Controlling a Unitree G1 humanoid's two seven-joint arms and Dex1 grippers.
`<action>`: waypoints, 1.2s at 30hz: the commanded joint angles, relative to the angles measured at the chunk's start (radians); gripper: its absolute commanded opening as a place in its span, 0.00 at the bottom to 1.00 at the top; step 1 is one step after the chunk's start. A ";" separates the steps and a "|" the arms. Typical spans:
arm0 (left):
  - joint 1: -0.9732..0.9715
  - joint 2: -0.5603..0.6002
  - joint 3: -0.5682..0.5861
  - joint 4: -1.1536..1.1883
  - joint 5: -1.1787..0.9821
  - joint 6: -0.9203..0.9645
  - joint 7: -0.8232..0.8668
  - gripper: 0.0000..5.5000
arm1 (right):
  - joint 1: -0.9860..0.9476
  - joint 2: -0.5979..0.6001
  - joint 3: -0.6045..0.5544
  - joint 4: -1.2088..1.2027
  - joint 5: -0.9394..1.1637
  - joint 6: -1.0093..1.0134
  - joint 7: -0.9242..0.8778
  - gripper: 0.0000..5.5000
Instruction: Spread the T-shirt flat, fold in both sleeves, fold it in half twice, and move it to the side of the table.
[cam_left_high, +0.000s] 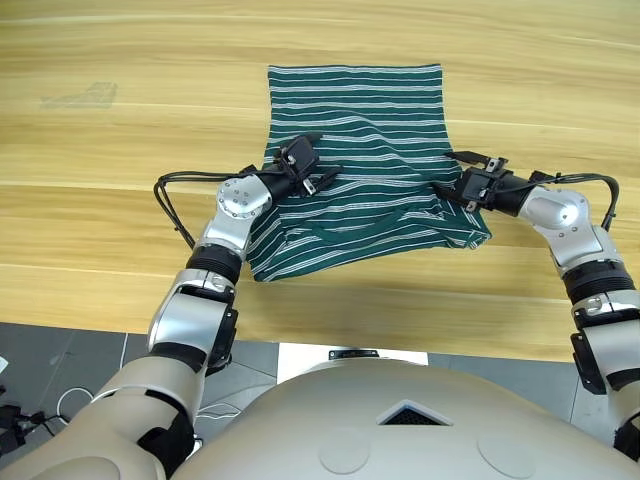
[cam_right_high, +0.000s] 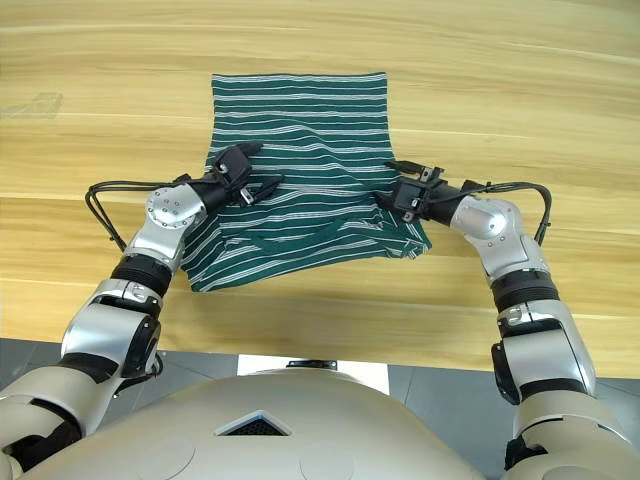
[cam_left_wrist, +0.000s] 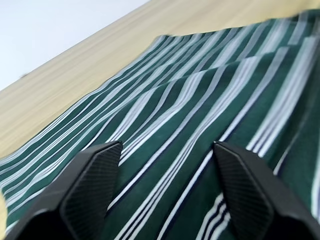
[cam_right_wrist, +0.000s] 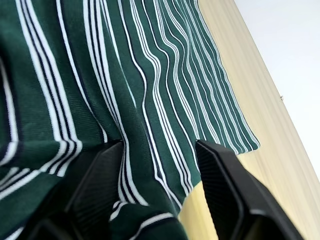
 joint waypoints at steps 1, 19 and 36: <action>0.076 -0.009 -0.006 -0.041 0.014 0.068 0.004 0.61 | 0.059 -0.023 0.002 -0.102 0.069 -0.045 0.092 0.48; 0.103 0.015 -0.050 -0.061 0.043 0.087 -0.038 0.61 | 0.193 -0.038 0.016 -0.427 0.218 0.093 0.281 0.48; 0.133 -0.003 -0.057 -0.076 0.042 0.088 -0.039 0.61 | 0.172 -0.026 -0.015 -0.246 0.202 0.045 0.301 0.48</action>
